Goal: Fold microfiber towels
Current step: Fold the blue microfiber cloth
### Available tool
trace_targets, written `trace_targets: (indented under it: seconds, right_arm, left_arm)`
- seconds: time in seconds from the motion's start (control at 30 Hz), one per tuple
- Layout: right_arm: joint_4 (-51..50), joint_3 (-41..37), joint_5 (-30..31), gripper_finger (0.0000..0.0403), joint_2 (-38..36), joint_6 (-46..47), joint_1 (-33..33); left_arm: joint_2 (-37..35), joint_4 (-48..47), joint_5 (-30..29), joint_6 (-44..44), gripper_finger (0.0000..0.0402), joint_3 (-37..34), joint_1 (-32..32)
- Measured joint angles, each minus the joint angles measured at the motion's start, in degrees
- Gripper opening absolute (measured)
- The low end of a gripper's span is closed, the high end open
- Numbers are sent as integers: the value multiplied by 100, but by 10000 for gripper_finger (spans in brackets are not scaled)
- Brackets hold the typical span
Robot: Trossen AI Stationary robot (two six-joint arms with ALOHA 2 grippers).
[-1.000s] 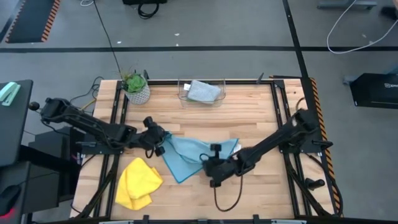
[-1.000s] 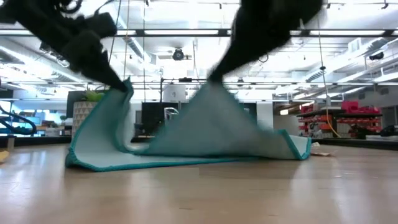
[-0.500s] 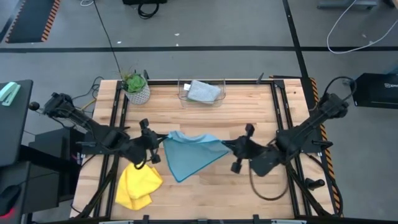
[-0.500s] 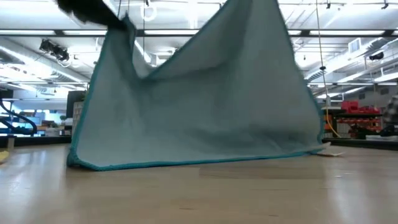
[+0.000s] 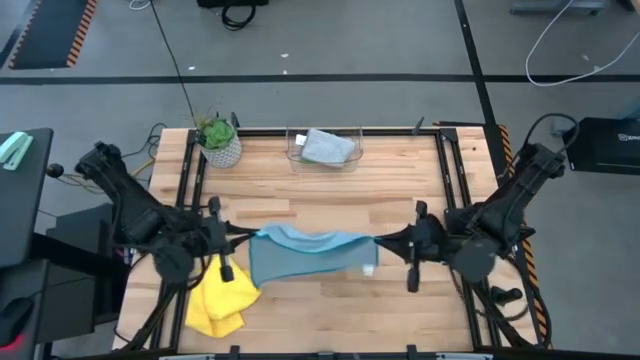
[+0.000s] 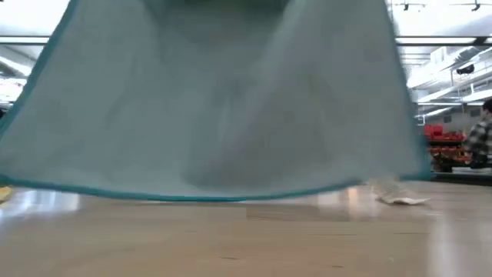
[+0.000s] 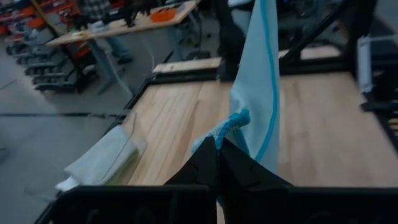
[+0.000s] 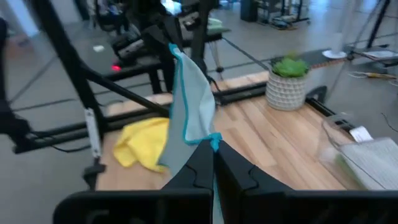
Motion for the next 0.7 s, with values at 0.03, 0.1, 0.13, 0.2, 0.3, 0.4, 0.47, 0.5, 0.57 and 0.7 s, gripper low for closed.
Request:
trace_targets:
  seconds: [0.03, 0.1, 0.13, 0.2, 0.3, 0.4, 0.47, 0.5, 0.57, 0.7]
  right_arm:
    - [-21, 140, -34, 8, 2, -43, 64]
    - [-24, 431, -70, 9, 2, -58, 193]
    - [-21, 568, -71, 9, -2, -62, 251]
    - [-126, 815, -58, 9, -4, -36, 335]
    - [-530, 1019, -15, 9, -27, 185, 268]
    - [-1330, 880, -25, 9, -112, 895, -110]
    - [-1924, 609, -96, 9, -158, 1493, -463]
    - [-2108, 421, -145, 9, -182, 1741, -637]
    - [-2173, -57, -299, 9, -265, 1999, -961]
    - [-2015, -1065, -663, 9, -438, 2251, -1541]
  left_arm:
    - [5, -3, -2, 56, 7, 72, -56]
    - [13, 3, -46, 140, 5, 211, -156]
    - [13, 0, -93, 160, 5, 259, -205]
    - [13, -9, -195, 176, 5, 323, -255]
    - [7, -251, -245, 68, 7, 316, -156]
    - [7, -836, -253, -509, 5, 114, 227]
    - [7, -1072, -247, -906, 5, -200, 557]
    - [7, -1107, -242, -1056, 6, -392, 715]
    - [4, -1098, -235, -1323, 6, -776, 1010]
    - [4, -736, -95, -1759, 5, -1691, 1519]
